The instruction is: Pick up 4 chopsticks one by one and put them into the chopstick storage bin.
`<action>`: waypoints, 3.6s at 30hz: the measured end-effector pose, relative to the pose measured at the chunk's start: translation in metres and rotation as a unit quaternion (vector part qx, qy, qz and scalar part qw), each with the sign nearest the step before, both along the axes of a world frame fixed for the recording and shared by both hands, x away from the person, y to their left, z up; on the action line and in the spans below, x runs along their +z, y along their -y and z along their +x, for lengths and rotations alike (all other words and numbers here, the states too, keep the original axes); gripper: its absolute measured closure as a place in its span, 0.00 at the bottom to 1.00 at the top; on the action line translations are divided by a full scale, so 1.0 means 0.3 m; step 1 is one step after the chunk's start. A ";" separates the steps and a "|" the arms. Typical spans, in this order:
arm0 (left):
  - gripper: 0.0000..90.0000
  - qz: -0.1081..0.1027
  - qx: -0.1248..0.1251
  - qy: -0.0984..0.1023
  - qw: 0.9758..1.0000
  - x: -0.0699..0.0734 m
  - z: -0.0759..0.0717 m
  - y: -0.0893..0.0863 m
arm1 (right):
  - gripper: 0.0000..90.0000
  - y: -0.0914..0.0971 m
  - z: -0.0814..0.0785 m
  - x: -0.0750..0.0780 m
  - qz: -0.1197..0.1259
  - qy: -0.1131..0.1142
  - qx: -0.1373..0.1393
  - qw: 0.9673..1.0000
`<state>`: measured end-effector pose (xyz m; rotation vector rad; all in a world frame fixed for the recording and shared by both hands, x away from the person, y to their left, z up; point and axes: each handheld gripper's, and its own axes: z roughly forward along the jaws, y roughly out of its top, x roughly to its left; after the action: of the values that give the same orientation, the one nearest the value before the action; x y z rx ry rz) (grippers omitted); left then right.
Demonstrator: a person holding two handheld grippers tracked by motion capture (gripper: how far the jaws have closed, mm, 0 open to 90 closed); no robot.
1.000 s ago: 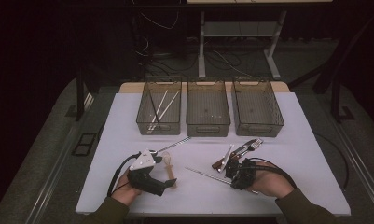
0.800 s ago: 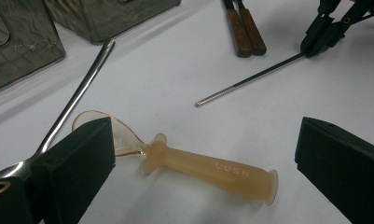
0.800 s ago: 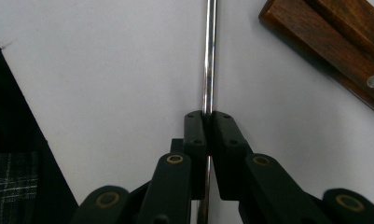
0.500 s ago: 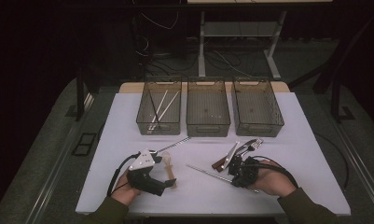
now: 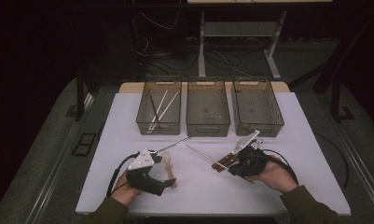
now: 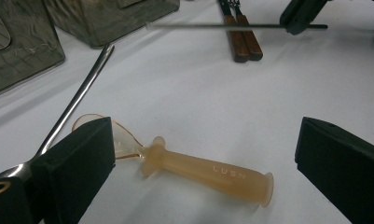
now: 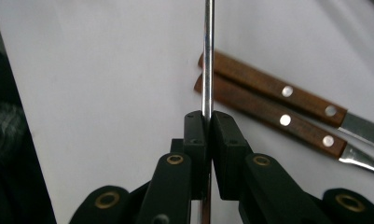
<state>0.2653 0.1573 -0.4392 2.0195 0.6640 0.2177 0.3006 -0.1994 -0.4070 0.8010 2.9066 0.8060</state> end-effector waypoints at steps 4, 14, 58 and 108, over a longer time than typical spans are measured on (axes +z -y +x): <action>0.04 0.000 0.000 0.000 1.000 0.000 0.000 0.000 | 0.94 0.008 0.005 0.005 0.050 0.004 -0.026 0.998; 0.04 -0.010 0.003 -0.002 1.000 -0.001 0.005 -0.004 | 0.94 -0.014 0.033 0.029 0.123 0.049 -0.047 0.990; 0.04 -0.005 -0.008 0.005 1.000 -0.002 0.012 0.002 | 0.94 -0.423 0.444 0.193 0.201 0.110 -0.168 0.959; 0.05 -0.001 -0.006 0.007 1.000 0.000 0.014 0.005 | 0.49 -0.558 0.482 0.160 0.154 0.101 -0.161 0.970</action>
<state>0.2695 0.1558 -0.4391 2.0171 0.6424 0.2236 0.4452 -0.0320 -0.3589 1.1020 2.4189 1.2320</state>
